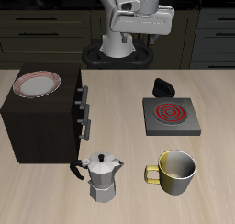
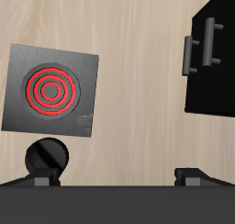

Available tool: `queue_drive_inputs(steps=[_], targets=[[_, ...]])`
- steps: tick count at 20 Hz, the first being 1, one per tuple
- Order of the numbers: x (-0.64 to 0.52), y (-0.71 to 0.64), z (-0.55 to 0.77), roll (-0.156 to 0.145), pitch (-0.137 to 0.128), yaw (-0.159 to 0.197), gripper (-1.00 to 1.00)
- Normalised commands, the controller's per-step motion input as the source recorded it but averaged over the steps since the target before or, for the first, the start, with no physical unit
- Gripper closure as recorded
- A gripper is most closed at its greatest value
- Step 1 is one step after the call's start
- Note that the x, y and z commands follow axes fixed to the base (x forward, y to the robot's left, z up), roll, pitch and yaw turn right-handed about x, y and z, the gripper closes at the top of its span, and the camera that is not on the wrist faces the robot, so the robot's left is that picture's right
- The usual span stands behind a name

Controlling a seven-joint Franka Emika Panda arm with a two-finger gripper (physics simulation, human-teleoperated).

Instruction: Turn off the flat stove

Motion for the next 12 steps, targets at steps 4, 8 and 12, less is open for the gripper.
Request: queue_drive_inputs(steps=[4,8,12], targets=[[-0.14,0.37,-0.09,0.003,-0.037,0.044,-1.00],[-0.18,0.39,-0.16,0.014,-0.002,0.032,-1.00],[-0.24,0.29,-0.13,0.015,-0.029,0.034,-1.00]])
